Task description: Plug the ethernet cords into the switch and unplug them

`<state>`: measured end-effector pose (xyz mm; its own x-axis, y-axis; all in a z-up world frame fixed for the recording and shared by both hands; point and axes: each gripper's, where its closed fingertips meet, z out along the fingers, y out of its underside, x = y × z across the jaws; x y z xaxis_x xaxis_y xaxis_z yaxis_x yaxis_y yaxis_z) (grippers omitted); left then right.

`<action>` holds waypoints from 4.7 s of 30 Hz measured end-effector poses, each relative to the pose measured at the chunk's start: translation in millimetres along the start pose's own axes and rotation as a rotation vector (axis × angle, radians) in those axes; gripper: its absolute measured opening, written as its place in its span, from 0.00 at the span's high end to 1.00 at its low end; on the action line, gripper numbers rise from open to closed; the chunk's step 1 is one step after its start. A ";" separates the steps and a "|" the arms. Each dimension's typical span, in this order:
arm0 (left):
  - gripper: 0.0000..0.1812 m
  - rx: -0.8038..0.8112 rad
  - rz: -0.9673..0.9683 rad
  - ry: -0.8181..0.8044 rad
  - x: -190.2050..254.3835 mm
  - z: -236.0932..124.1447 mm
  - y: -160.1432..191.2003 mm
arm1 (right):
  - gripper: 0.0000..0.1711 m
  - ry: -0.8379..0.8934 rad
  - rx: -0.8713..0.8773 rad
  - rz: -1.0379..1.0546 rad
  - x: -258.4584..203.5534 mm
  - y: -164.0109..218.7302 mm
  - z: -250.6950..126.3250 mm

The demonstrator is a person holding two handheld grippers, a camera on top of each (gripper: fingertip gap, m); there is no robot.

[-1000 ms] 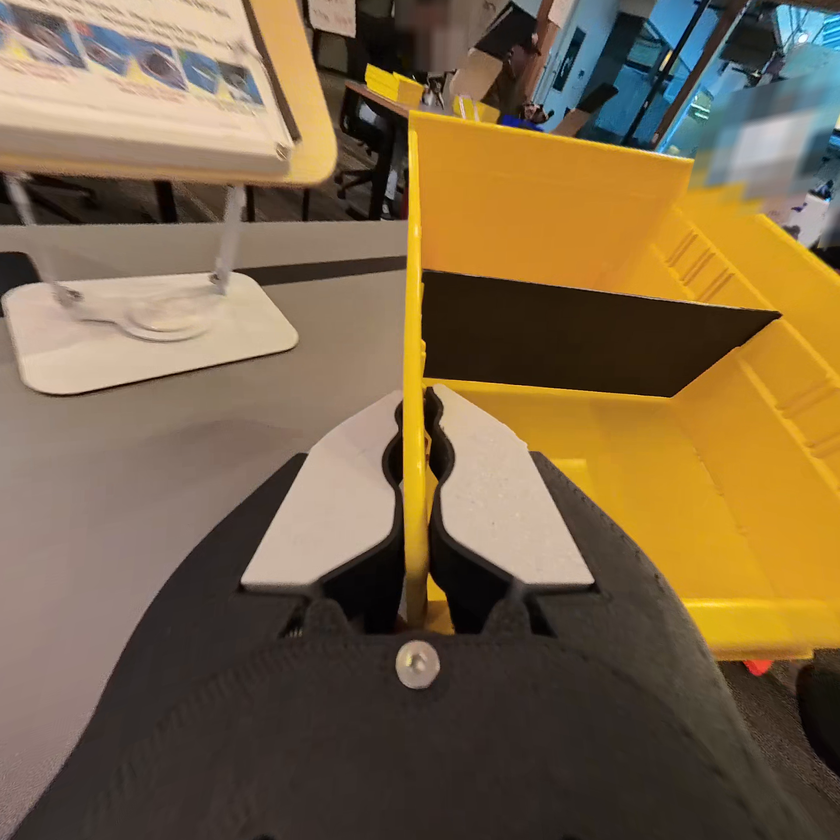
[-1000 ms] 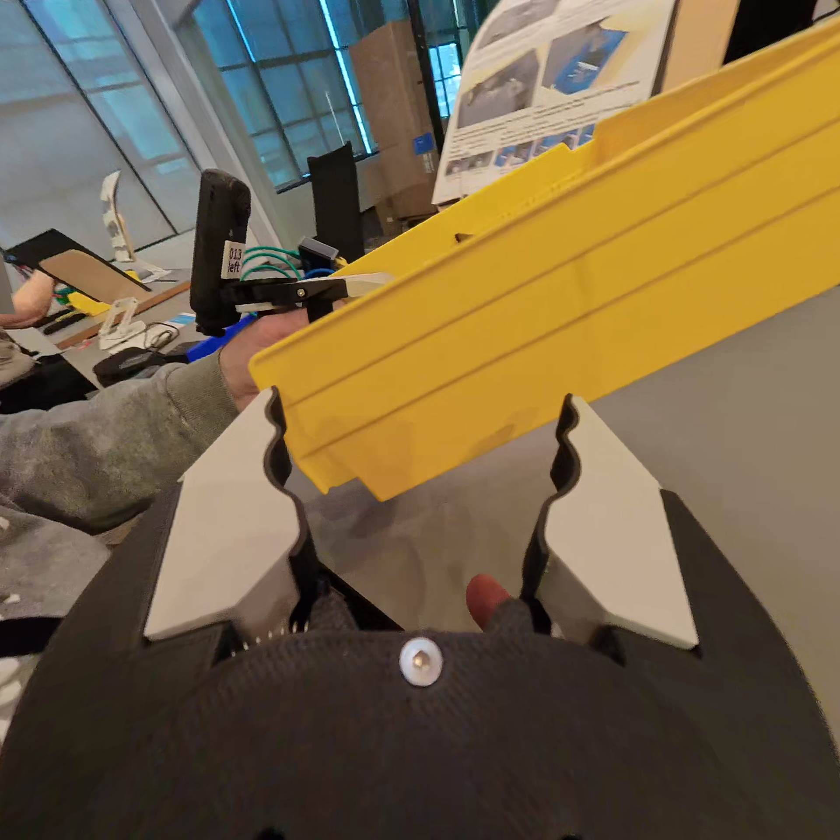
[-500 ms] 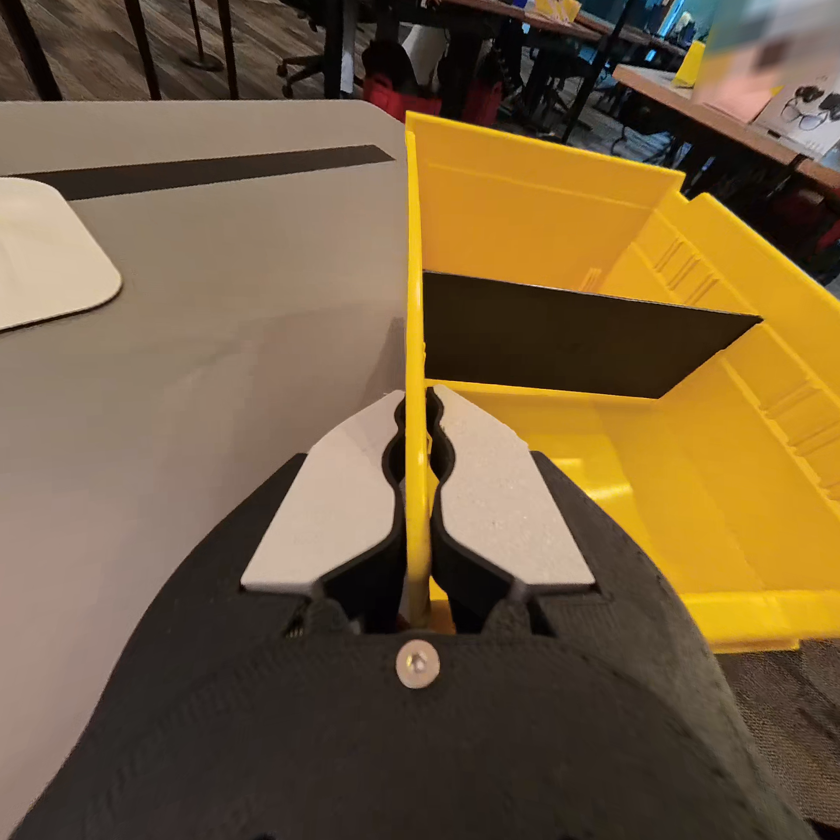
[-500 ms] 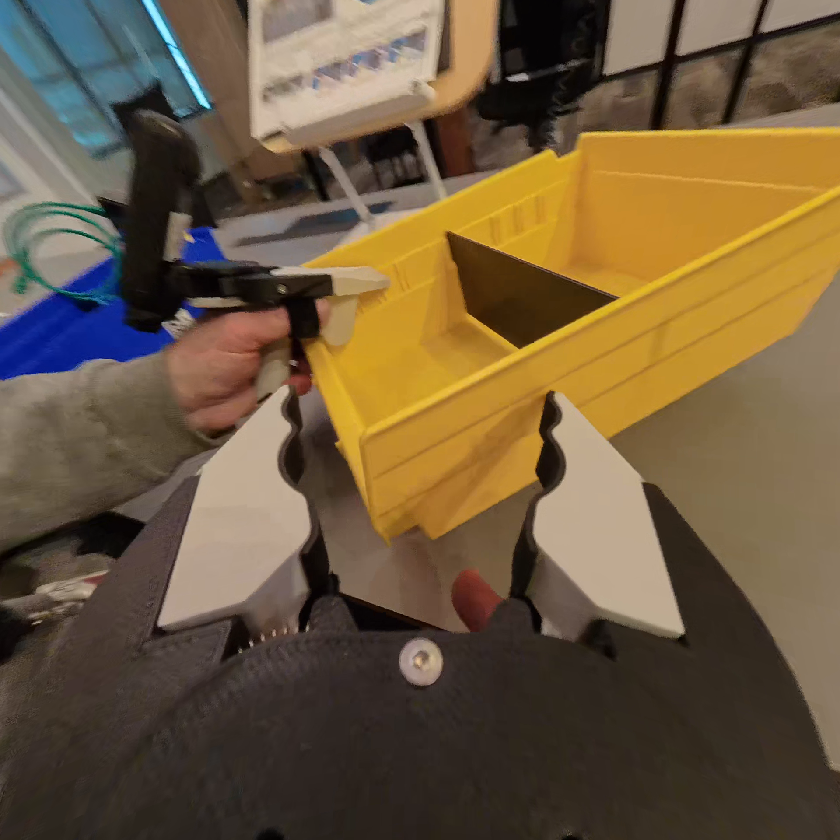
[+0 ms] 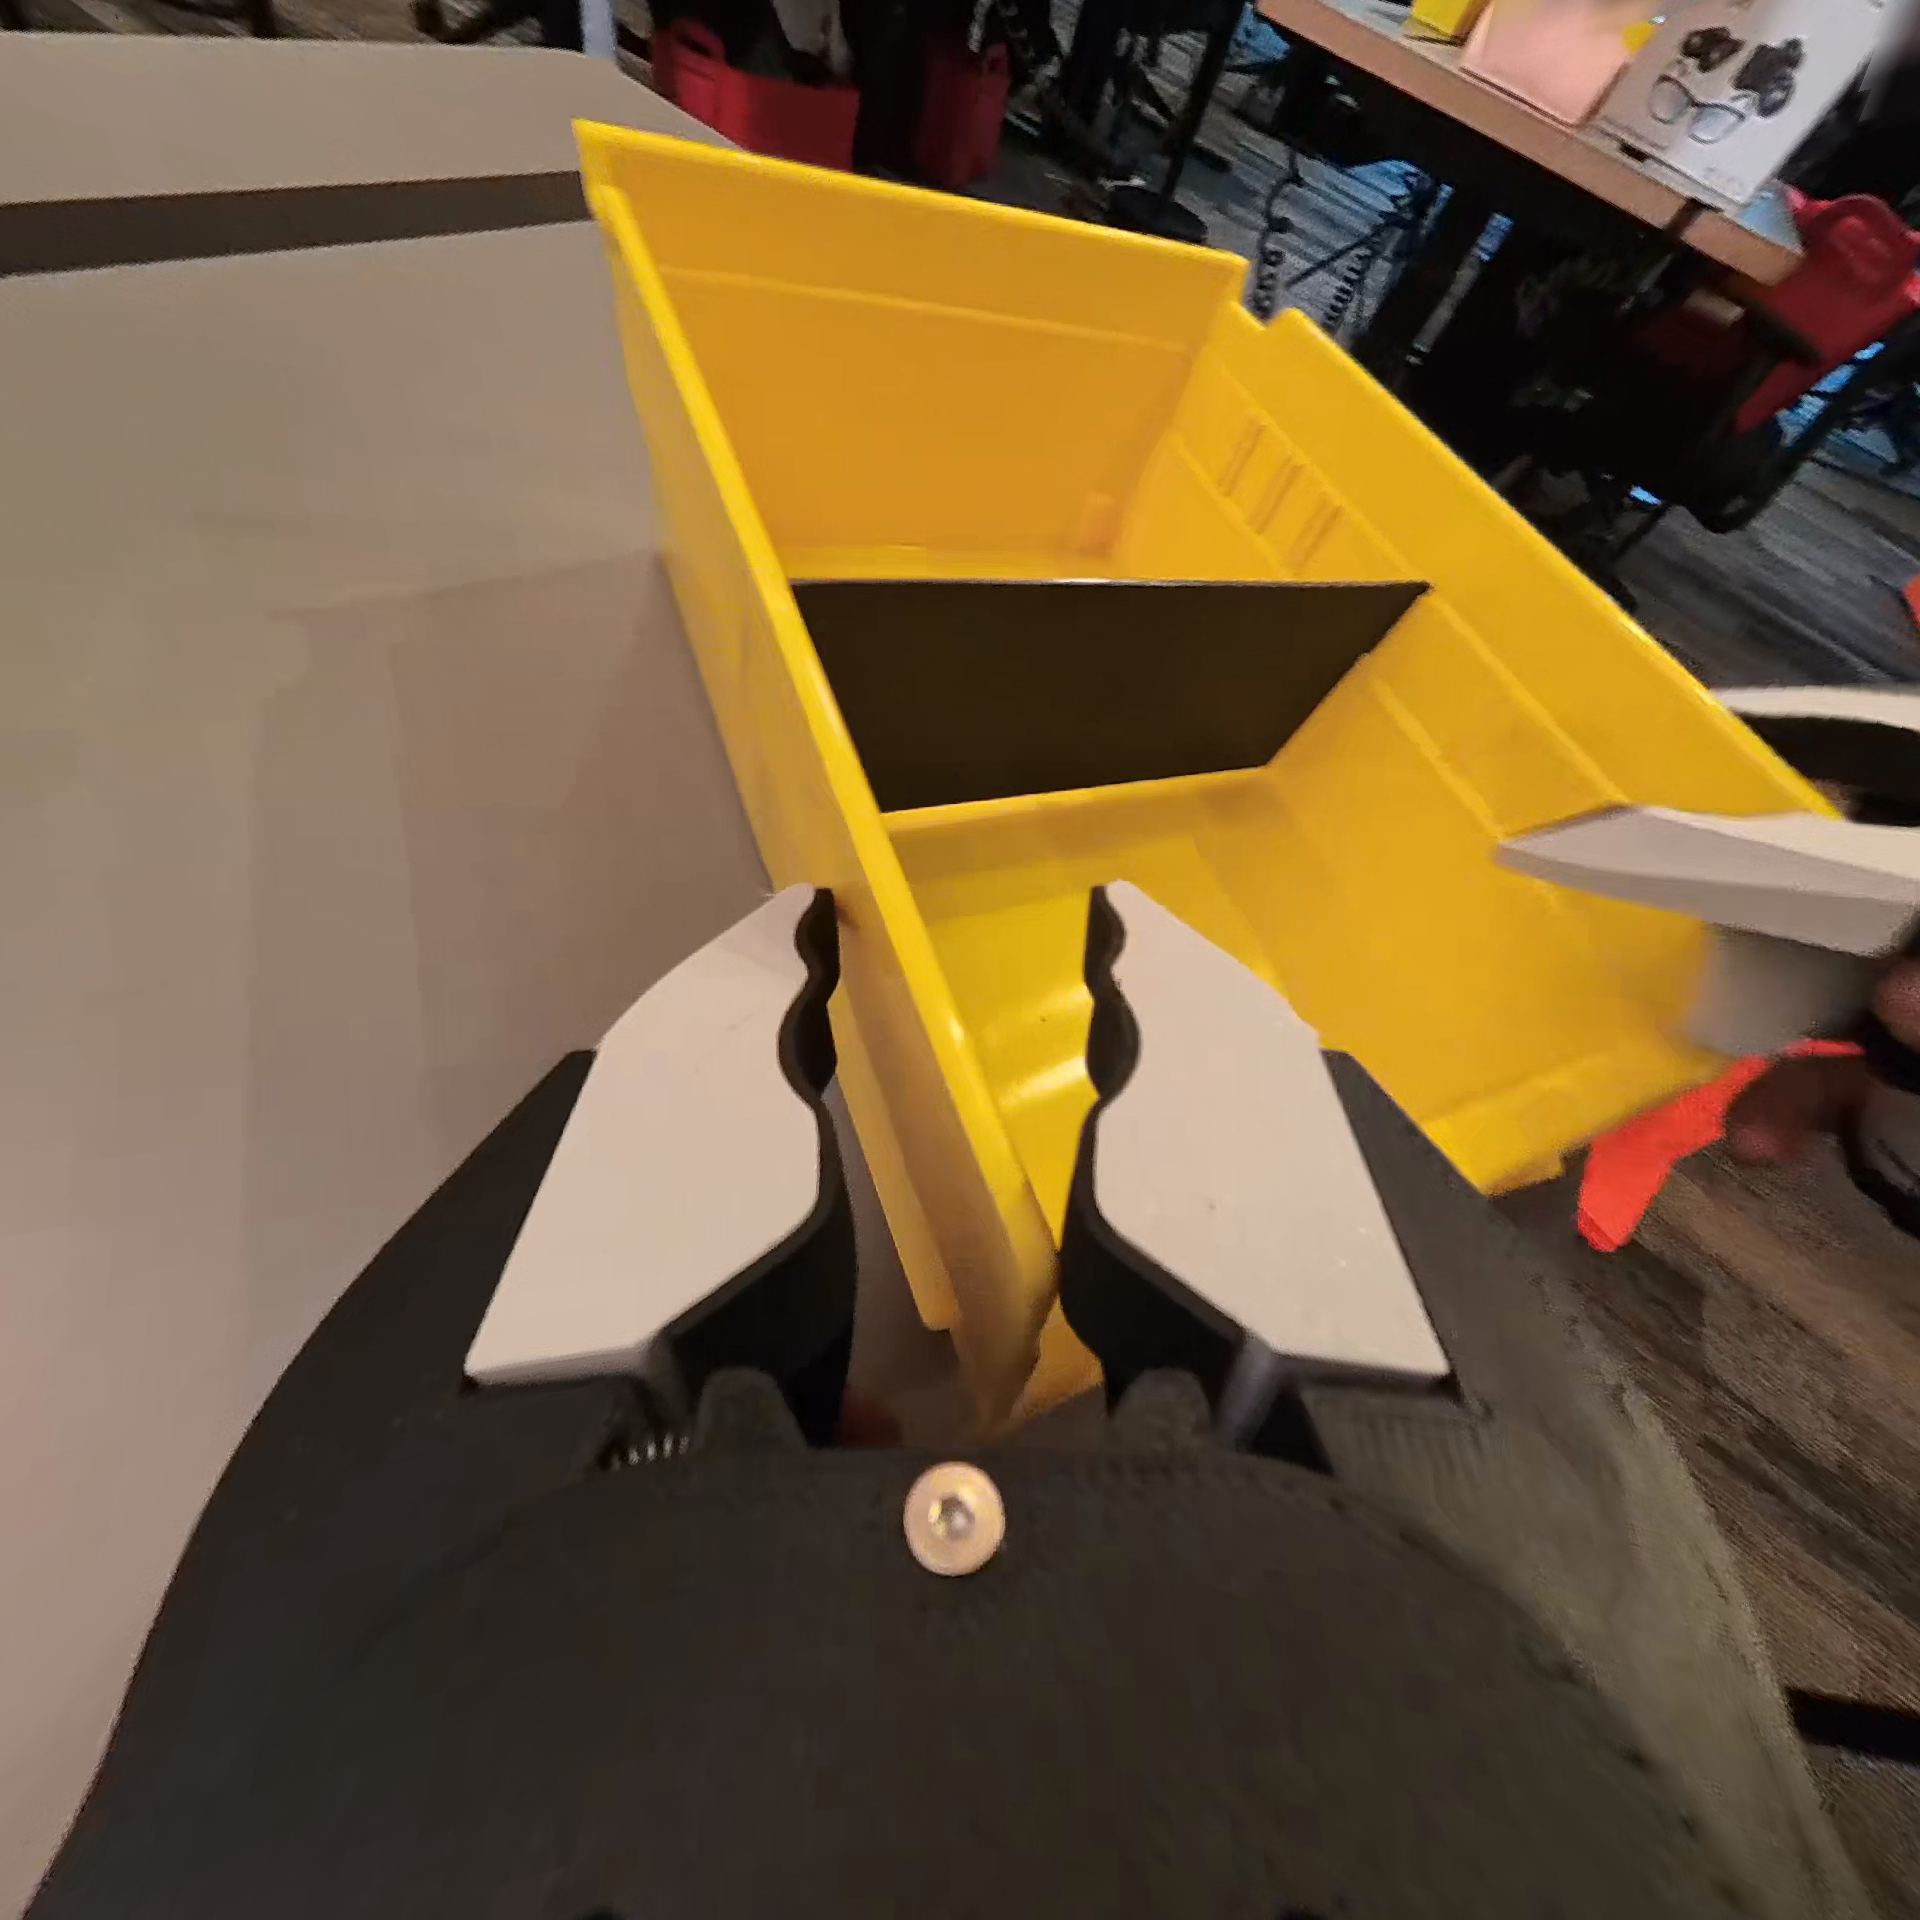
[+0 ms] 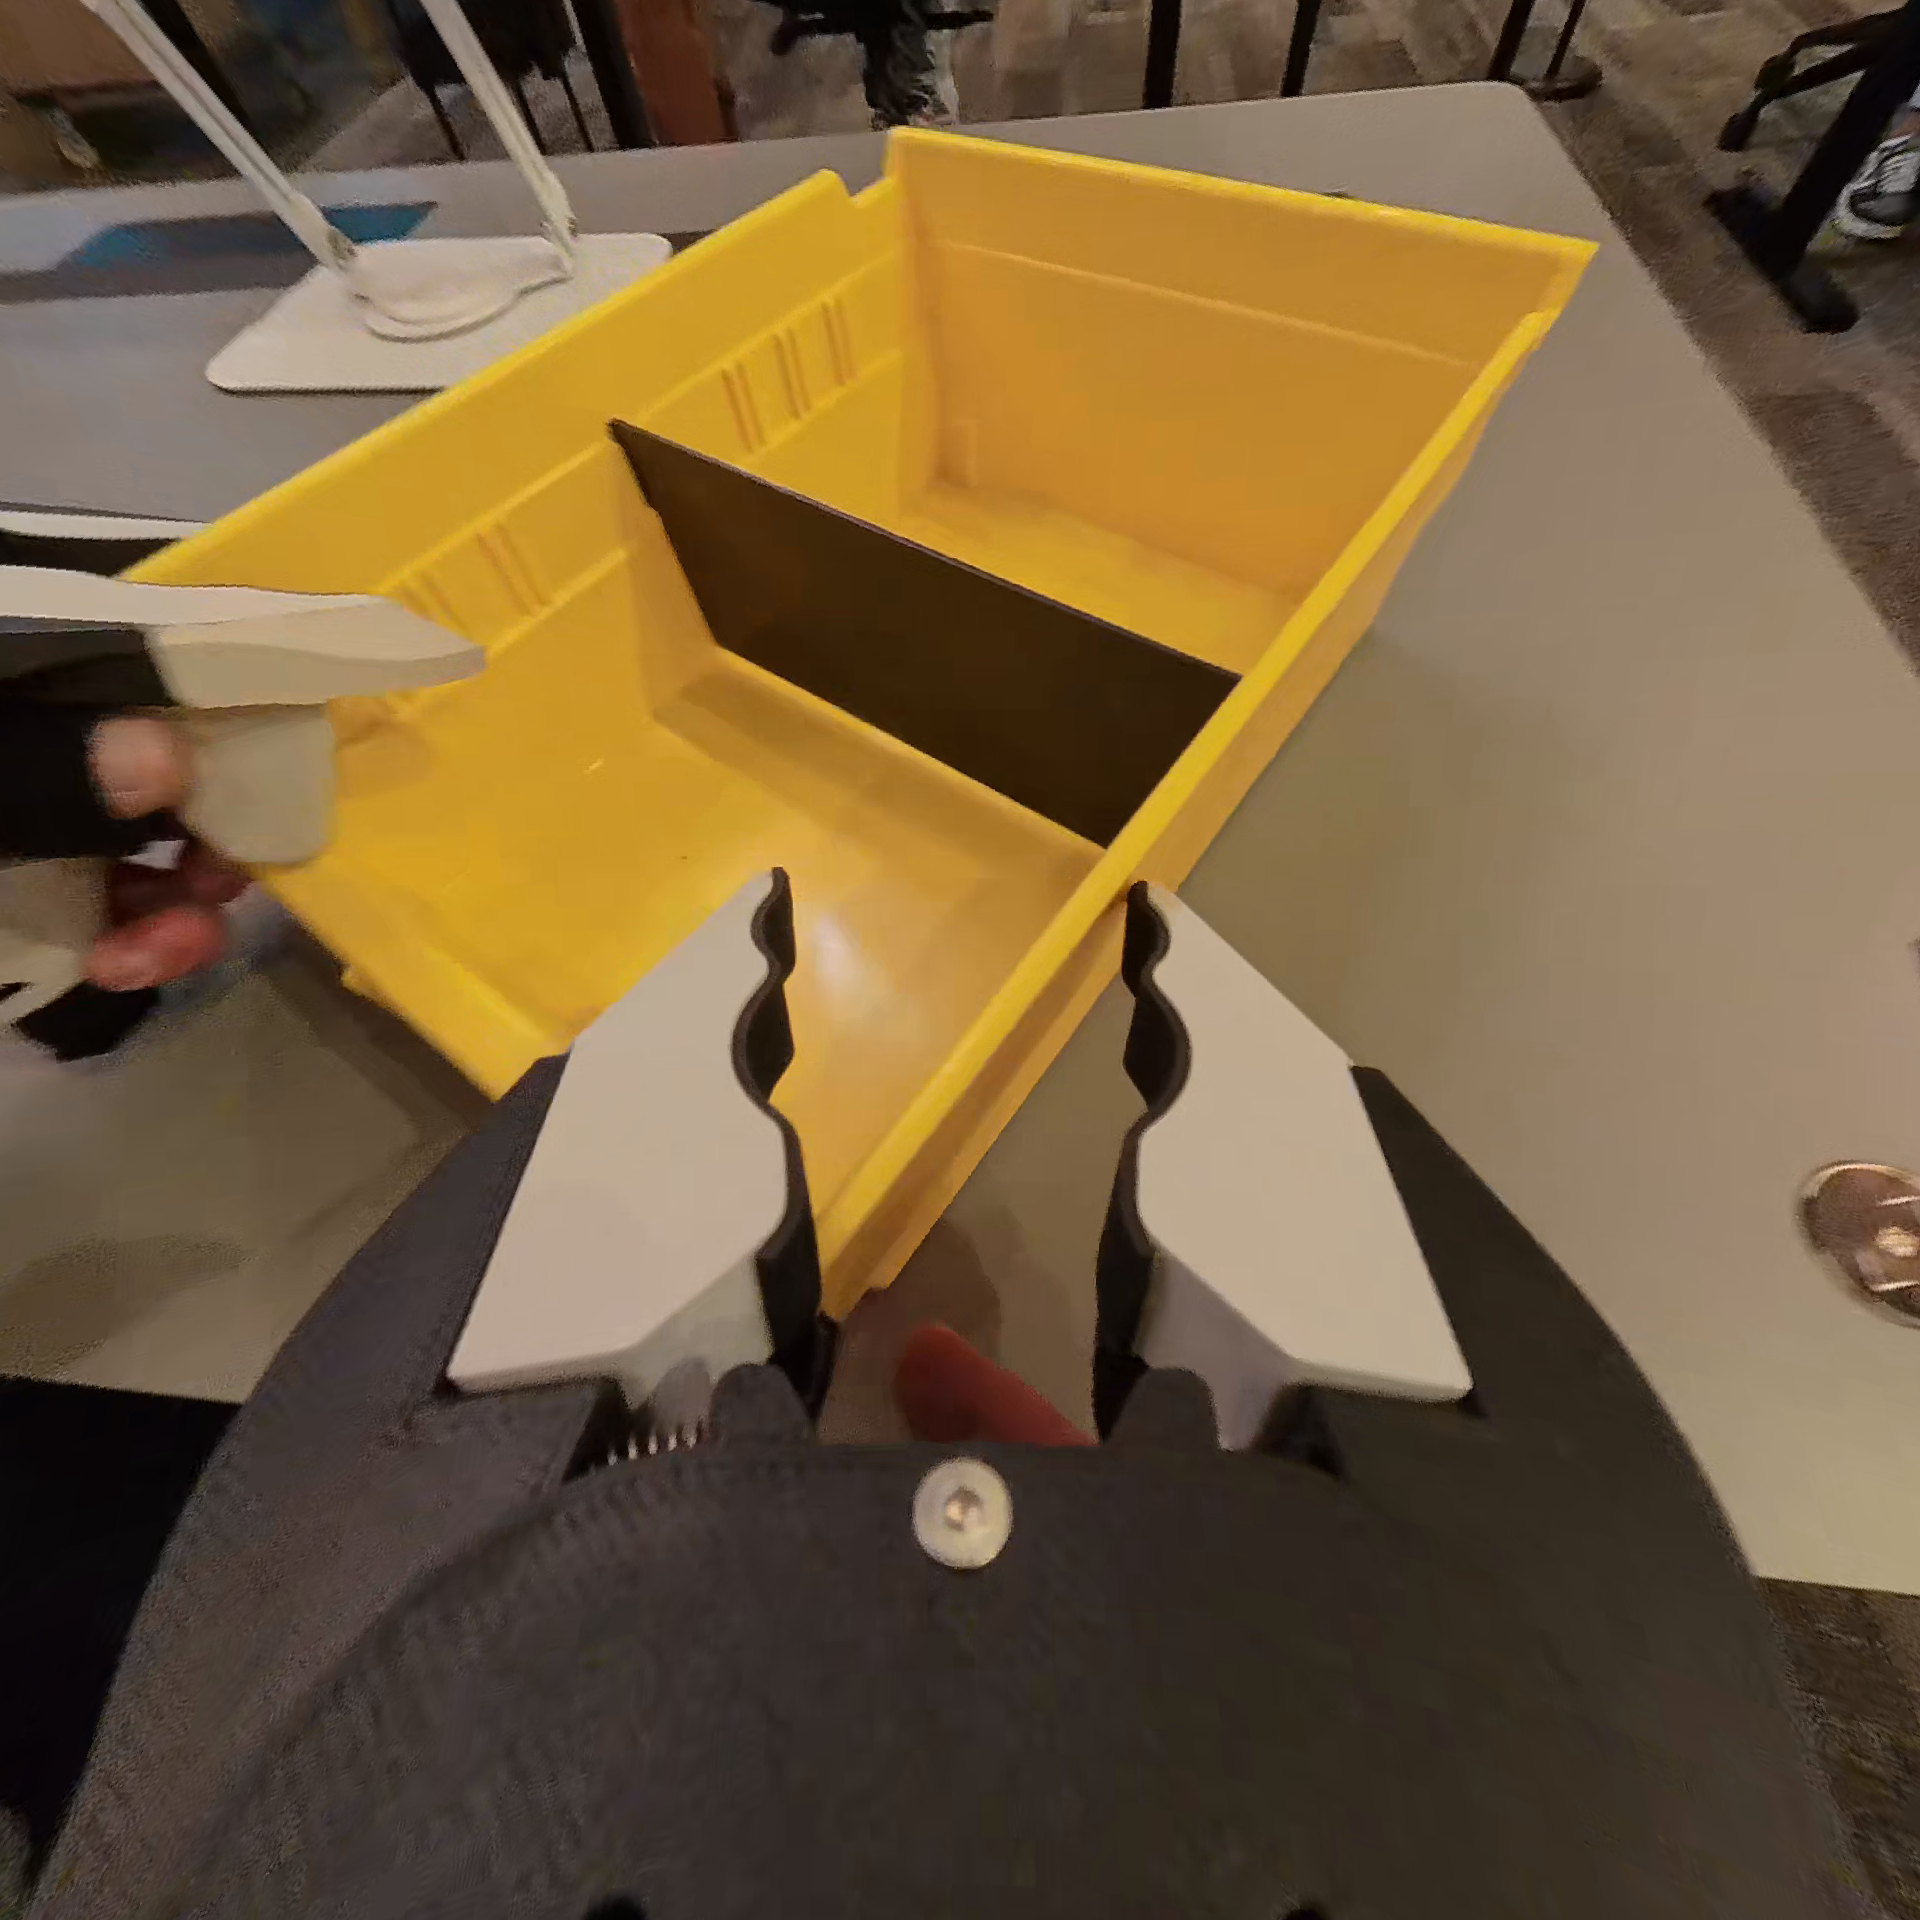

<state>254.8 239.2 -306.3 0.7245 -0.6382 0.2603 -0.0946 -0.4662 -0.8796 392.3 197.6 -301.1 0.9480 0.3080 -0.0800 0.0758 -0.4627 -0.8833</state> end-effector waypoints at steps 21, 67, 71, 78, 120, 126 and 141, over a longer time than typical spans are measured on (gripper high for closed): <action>0.62 -0.077 -0.197 0.480 116.3 37.1 -12.7 | 0.89 0.246 -0.165 -0.273 173.8 -13.1 20.6; 0.97 -0.218 -0.256 -0.967 -349.5 -540.0 154.9 | 0.82 -0.079 0.208 -0.605 -57.3 -97.4 -4.6; 0.96 -0.245 -0.227 -0.952 -352.8 -561.9 162.7 | 0.83 -0.090 0.199 -0.607 -57.6 -93.9 -3.5; 0.97 -0.230 -0.252 -0.918 -366.0 -581.1 170.2 | 0.84 -0.094 0.198 -0.610 -61.1 -98.5 -6.8; 0.54 -0.192 0.257 -0.185 -151.0 -236.1 77.1 | 0.51 -0.525 -0.130 -0.632 -282.2 -24.7 102.5; 0.54 -0.191 0.223 -0.232 -158.3 -234.1 85.6 | 0.49 -0.553 -0.101 -0.563 -333.1 -51.9 104.2; 0.57 -0.165 0.279 -0.273 -171.1 -237.7 82.3 | 0.49 -0.432 -0.018 -0.609 -354.9 -32.8 134.7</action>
<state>-39.3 164.4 -328.5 0.8077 -0.5786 -0.1135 -0.4048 -0.4042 -0.8202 11.8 215.4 -305.9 0.5307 0.8118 0.2437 0.5576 -0.1179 -0.8217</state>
